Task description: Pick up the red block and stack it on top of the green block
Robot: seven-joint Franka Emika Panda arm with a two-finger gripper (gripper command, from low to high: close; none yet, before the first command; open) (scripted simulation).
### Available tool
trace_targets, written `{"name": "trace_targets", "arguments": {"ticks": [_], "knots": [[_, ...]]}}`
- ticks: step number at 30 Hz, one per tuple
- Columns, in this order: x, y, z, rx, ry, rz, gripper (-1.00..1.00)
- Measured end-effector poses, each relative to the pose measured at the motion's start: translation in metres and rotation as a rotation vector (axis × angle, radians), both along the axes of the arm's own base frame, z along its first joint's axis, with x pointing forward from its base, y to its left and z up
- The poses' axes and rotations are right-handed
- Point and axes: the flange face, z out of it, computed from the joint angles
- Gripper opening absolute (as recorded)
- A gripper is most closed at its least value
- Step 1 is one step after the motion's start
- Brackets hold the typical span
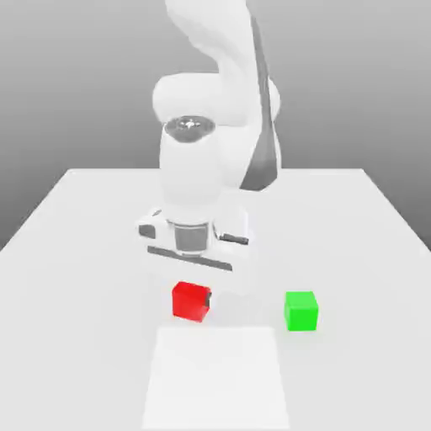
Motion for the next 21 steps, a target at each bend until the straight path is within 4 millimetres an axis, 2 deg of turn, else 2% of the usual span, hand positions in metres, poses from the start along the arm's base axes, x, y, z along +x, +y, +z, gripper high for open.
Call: {"name": "trace_targets", "arguments": {"ticks": [2, 5, 10, 12, 21], "knots": [[0.001, 0.028, 0.010, 0.002, -0.001, 0.031, -1.00], [-0.003, 0.081, 0.022, 0.003, -0.003, 0.090, -1.00], [-0.035, 0.168, 0.037, 0.002, 0.000, 0.194, -1.00], [-0.039, 0.178, 0.031, -0.011, 0.000, 0.205, -1.00], [-0.040, 0.181, -0.019, -0.017, -0.002, 0.211, -1.00]]}}
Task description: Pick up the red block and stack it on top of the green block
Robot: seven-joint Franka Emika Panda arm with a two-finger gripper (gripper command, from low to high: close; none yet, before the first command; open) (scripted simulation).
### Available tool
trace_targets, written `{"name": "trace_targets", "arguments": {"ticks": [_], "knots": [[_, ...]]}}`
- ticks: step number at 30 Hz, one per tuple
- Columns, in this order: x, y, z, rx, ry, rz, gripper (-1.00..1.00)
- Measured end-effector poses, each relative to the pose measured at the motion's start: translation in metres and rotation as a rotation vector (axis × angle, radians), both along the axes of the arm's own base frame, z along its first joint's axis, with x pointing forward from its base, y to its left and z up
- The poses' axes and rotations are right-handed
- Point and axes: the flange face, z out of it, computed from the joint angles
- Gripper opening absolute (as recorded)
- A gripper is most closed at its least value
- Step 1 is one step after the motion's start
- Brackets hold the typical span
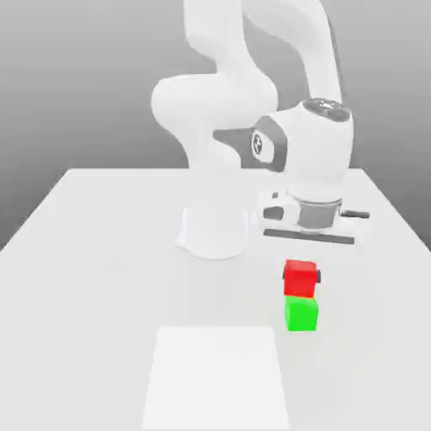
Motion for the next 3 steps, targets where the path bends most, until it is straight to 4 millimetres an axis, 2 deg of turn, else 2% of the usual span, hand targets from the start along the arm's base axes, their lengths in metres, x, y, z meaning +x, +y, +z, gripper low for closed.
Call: {"name": "trace_targets", "arguments": {"ticks": [1, 3], "knots": [[-0.0016, 0.0011, -0.0059, 0.009, 0.002, 0.002, 1.00], [-0.0016, 0.0011, -0.0059, 0.009, 0.002, 0.002, 1.00]]}}
